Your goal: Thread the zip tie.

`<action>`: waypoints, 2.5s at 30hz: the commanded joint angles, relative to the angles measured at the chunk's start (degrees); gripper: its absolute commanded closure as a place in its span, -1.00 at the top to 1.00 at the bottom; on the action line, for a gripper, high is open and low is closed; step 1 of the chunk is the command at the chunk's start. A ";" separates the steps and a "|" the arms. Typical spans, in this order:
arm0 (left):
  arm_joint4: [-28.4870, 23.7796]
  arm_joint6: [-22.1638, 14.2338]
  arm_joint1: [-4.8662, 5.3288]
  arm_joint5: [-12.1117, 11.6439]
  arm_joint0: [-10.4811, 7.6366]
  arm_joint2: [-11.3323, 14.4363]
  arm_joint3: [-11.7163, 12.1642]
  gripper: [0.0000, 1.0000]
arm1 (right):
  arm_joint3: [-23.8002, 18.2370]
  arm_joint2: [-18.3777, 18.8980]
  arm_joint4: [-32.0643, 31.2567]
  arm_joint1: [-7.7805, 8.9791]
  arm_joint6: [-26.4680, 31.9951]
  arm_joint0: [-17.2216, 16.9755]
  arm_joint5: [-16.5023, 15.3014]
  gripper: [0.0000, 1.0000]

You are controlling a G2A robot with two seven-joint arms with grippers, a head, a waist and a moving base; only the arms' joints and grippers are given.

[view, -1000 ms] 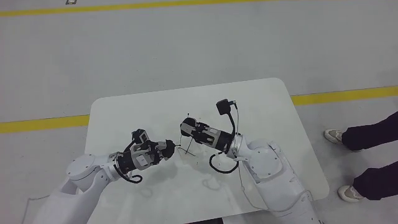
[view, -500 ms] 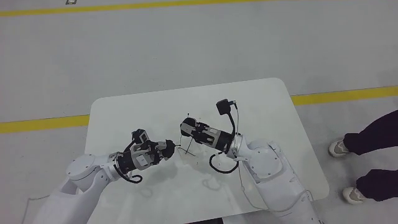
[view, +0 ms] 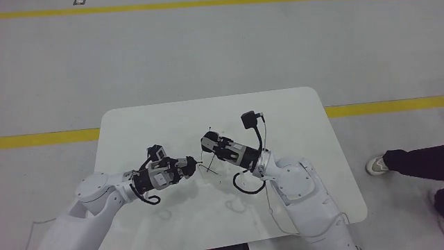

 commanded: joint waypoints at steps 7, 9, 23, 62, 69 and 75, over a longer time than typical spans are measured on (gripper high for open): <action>0.31 0.23 0.19 -0.52 0.30 -0.46 -0.45 -1.00 | 0.22 0.16 -0.12 0.45 0.05 -0.07 0.00 -1.00; 0.31 0.23 0.19 -0.52 0.30 -0.46 -0.45 -1.00 | 0.22 0.16 -0.12 0.45 0.05 -0.07 0.00 -1.00; -1.36 0.02 0.17 0.28 0.38 0.02 -0.22 -1.00 | 0.22 0.16 -0.12 0.45 0.05 -0.07 0.00 -1.00; -1.52 -0.42 0.24 0.39 0.33 -0.07 -0.03 -1.00 | 0.48 -3.69 -3.14 3.21 -3.60 1.71 0.00 -1.00; -1.52 -0.42 0.24 0.39 0.33 -0.07 -0.03 -1.00 | -0.25 -4.06 -2.53 4.03 -4.75 1.83 0.00 -1.00; -1.52 -0.42 0.24 0.39 0.33 -0.07 -0.03 -1.00 | -0.60 -4.46 -2.37 4.80 -5.25 1.90 0.00 -1.00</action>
